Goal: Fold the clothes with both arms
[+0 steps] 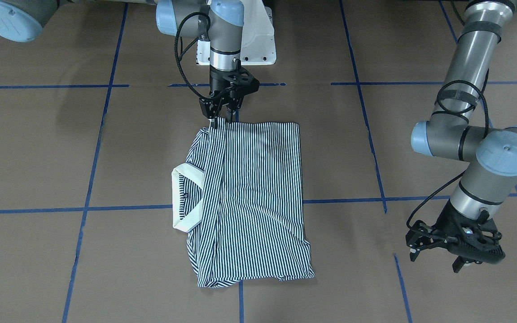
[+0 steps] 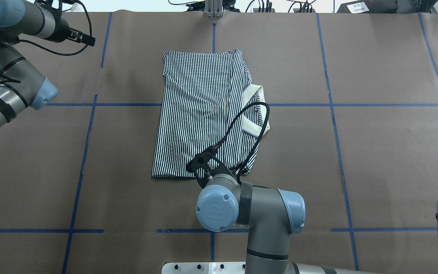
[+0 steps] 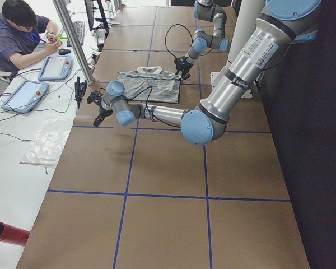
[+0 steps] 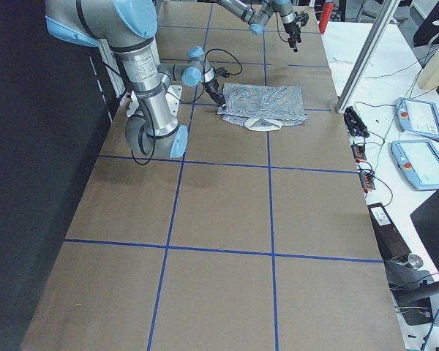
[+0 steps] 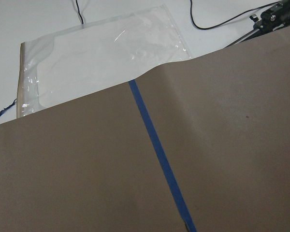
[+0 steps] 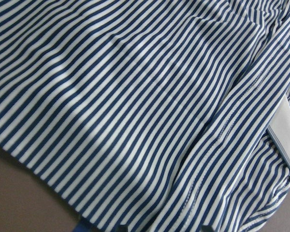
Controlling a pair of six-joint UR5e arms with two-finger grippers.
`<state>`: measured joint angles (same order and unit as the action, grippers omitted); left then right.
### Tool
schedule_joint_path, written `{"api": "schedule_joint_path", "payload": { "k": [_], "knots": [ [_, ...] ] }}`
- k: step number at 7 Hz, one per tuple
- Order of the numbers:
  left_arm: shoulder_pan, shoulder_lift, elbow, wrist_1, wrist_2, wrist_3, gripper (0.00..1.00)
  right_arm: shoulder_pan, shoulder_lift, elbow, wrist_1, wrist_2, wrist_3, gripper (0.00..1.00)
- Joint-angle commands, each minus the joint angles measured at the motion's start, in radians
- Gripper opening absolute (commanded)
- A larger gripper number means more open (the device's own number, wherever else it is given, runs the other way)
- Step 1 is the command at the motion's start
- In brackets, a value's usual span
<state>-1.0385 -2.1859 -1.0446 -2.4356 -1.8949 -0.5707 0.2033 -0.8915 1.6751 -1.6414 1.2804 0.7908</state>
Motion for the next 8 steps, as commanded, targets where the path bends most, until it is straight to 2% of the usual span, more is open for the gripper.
{"api": "schedule_joint_path", "payload": {
  "k": [1, 2, 3, 5, 8],
  "knots": [
    [0.000, 0.000, 0.000, 0.000, -0.001, 0.000, 1.00, -0.007, -0.001, 0.000, -0.002, 0.000, 0.001, 0.52],
    [0.000, 0.000, 0.000, 0.000, 0.000, 0.000, 1.00, -0.007, 0.000, 0.002, -0.024, 0.000, -0.001, 0.23],
    [0.000, 0.002, 0.000, 0.000, -0.001, 0.000, 1.00, -0.007, -0.012, 0.038, -0.069, -0.001, -0.001, 0.00],
    [0.000, 0.002, 0.000, 0.000, -0.001, 0.000, 1.00, -0.005, -0.035, 0.107, -0.121, -0.001, -0.001, 0.00],
    [0.003, 0.008, -0.009, 0.000, -0.001, -0.028, 1.00, -0.001, -0.162, 0.186, -0.118, -0.004, 0.051, 0.00]
  ]
}}
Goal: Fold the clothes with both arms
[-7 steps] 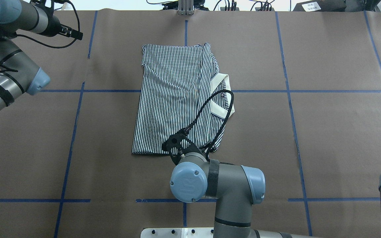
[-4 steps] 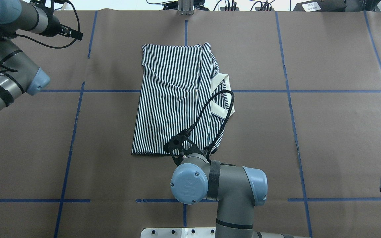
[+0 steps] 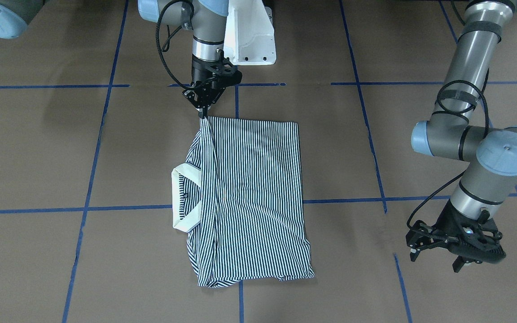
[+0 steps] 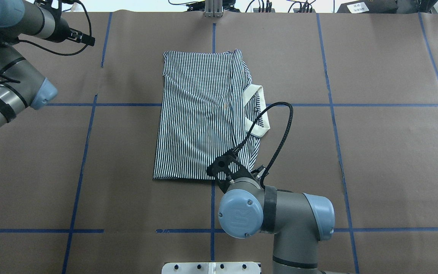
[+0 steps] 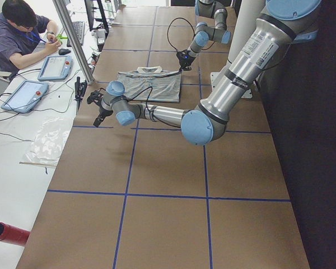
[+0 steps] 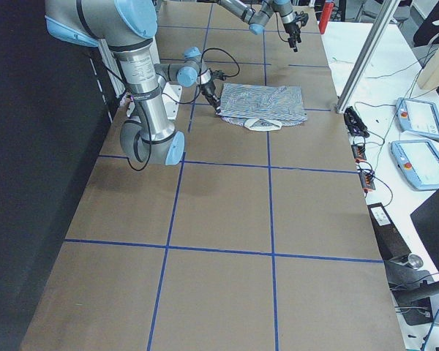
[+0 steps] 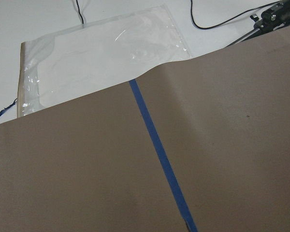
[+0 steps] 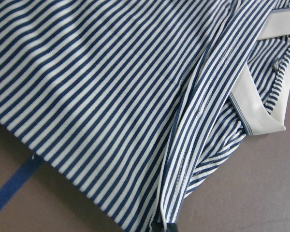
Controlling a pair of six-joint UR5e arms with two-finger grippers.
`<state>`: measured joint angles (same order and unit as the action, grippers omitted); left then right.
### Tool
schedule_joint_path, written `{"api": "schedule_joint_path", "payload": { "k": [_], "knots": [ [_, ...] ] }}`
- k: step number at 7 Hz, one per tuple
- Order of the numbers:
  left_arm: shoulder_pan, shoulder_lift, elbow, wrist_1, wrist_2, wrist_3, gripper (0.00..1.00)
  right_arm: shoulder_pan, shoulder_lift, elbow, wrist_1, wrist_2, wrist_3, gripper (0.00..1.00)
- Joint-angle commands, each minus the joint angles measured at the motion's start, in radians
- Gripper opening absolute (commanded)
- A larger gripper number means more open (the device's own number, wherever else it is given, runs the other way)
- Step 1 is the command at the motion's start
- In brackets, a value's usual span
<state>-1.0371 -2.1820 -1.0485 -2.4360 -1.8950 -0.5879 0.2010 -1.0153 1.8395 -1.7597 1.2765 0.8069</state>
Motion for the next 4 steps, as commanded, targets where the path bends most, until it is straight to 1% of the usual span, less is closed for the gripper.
{"api": "schedule_joint_path", "payload": {
  "k": [1, 2, 3, 4],
  "knots": [
    [0.002, 0.007, -0.011, 0.000, -0.001, -0.010, 1.00, 0.002, -0.034, 0.023, -0.001, 0.006, 0.054, 0.40],
    [0.002, 0.007, -0.011, 0.000, 0.001, -0.010, 1.00, 0.002, -0.035, 0.041, 0.000, 0.007, 0.084, 0.99],
    [0.002, 0.007, -0.011, 0.002, 0.001, -0.010, 1.00, 0.005, -0.037, 0.076, -0.004, 0.010, 0.084, 1.00],
    [0.002, 0.007, -0.011, 0.002, 0.001, -0.010, 1.00, 0.033, -0.025, 0.052, 0.000, 0.012, 0.078, 1.00]
  ]
}}
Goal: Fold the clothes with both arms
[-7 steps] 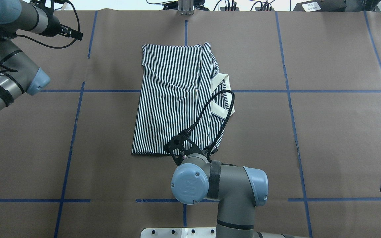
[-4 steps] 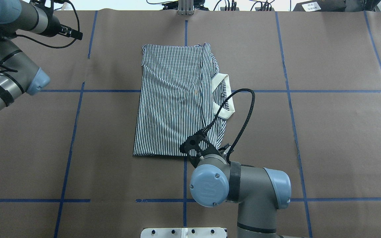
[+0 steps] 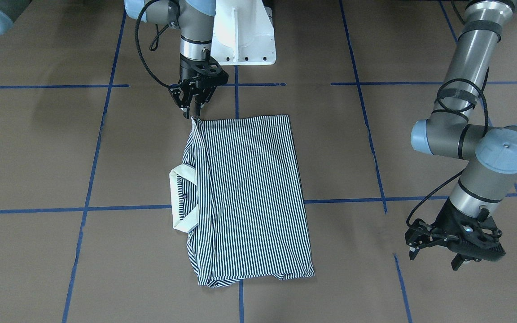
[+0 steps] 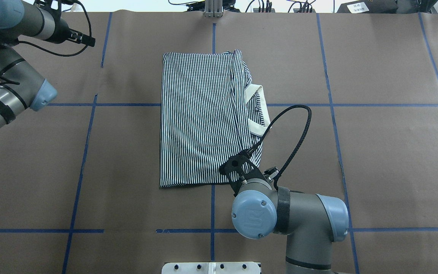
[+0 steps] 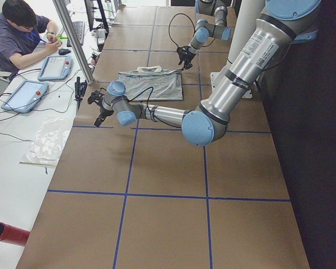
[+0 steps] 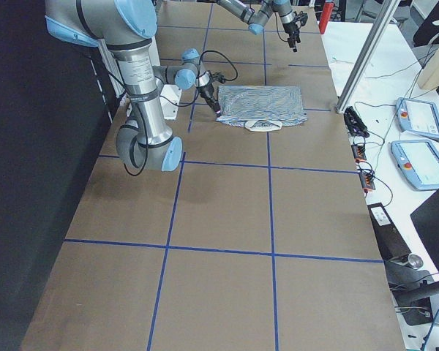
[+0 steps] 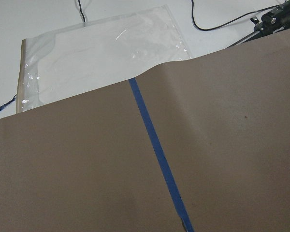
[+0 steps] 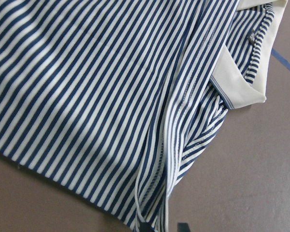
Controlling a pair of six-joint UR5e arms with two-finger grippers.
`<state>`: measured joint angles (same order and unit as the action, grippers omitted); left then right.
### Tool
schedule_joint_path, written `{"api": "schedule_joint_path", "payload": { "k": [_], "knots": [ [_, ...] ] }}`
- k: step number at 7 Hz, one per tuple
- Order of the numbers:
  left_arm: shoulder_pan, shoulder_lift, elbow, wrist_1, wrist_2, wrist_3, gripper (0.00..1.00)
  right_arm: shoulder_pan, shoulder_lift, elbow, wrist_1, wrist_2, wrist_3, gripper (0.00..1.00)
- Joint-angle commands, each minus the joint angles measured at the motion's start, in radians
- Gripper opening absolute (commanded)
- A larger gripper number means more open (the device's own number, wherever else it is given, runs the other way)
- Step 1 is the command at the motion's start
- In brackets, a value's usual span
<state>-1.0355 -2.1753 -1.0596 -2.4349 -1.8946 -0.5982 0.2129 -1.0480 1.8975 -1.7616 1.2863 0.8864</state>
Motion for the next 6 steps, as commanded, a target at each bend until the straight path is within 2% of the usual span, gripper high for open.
{"api": "schedule_joint_path", "payload": {
  "k": [1, 3, 6],
  "knots": [
    [0.002, 0.000, 0.000, 0.000, -0.001, 0.000, 1.00, 0.043, 0.017, -0.014, 0.005, 0.007, -0.004, 1.00],
    [0.002, 0.000, -0.005, 0.000, -0.001, 0.000, 1.00, 0.045, 0.101, -0.110, 0.005, 0.007, -0.003, 1.00],
    [0.002, 0.005, -0.006, 0.000, -0.001, 0.000, 1.00, 0.045, 0.092, -0.143, -0.004, 0.019, -0.004, 1.00]
  ]
}}
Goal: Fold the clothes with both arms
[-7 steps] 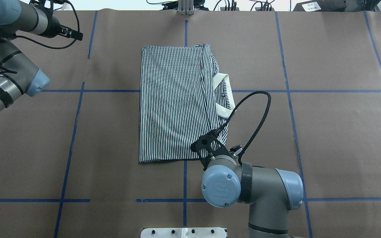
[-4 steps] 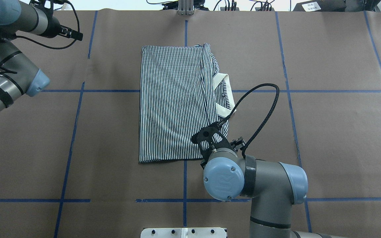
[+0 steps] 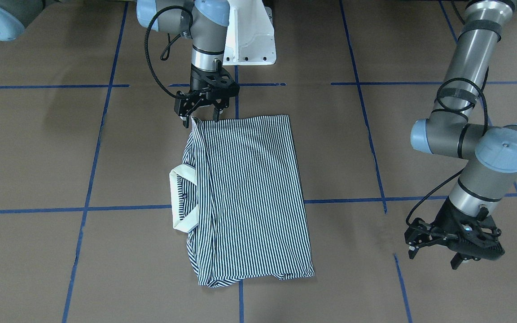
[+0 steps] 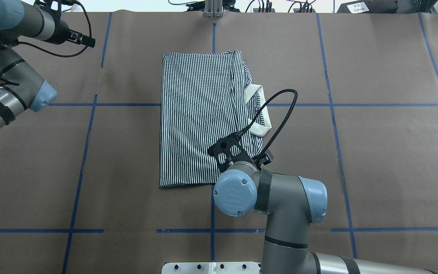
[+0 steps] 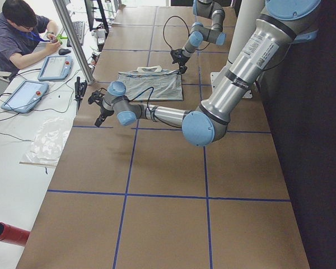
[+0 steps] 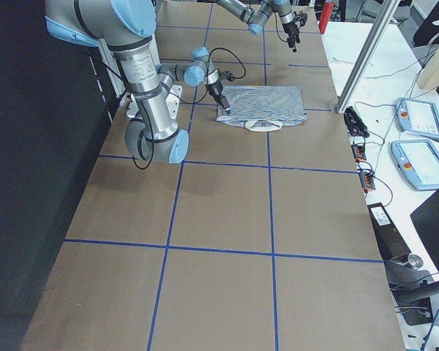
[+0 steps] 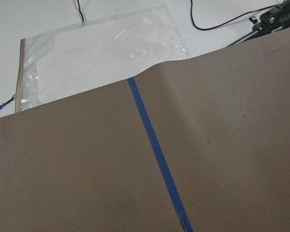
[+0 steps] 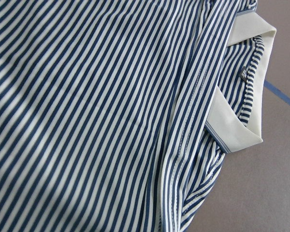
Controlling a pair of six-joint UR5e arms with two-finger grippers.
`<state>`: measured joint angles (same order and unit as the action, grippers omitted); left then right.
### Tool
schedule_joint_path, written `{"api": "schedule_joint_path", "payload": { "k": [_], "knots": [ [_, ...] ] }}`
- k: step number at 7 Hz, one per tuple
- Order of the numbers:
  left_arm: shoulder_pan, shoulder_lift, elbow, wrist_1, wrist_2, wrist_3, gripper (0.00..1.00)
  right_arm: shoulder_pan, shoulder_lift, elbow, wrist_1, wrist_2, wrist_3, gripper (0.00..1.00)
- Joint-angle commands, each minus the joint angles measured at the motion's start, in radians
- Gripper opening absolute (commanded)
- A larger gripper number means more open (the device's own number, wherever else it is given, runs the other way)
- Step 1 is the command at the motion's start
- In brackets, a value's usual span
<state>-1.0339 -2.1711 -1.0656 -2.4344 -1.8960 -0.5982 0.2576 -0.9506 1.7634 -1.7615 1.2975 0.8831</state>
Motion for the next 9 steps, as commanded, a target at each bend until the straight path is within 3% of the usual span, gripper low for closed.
{"api": "schedule_joint_path", "payload": {
  "k": [1, 7, 9],
  "knots": [
    [0.000, 0.001, -0.001, -0.002, 0.000, 0.000, 1.00, 0.002, -0.007, -0.013, -0.007, 0.014, -0.004, 1.00],
    [0.002, 0.001, -0.001, 0.000, 0.000, 0.000, 1.00, 0.104, -0.071, -0.001, -0.101, 0.080, -0.084, 1.00],
    [0.002, 0.001, -0.002, 0.000, 0.000, 0.000, 1.00, 0.112, -0.147, 0.092, -0.105, 0.082, -0.084, 1.00]
  ]
}}
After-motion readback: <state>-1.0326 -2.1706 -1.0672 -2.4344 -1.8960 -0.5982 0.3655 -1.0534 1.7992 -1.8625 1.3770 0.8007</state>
